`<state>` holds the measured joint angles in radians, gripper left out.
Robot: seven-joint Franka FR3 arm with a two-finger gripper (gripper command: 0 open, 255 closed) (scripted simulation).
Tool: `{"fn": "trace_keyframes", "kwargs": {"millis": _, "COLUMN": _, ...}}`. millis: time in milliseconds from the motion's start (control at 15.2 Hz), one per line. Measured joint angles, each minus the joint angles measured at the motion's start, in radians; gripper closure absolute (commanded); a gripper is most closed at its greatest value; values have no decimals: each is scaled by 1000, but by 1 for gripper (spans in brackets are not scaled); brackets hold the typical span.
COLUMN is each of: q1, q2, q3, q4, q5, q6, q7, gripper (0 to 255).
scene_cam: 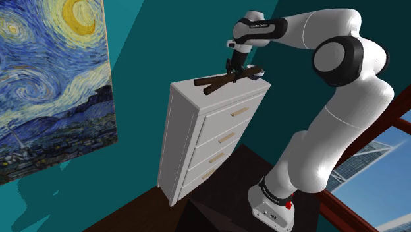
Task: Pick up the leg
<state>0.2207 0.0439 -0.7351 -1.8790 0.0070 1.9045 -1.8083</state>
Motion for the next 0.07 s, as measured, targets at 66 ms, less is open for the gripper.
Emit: {"fn": "trace_keyframes", "kwargs": {"millis": 66, "q1": 0, "q2": -2, "q3": 0, "q4": 5, "q5": -1, "q6": -7, "q7": 1, "gripper": 255}}
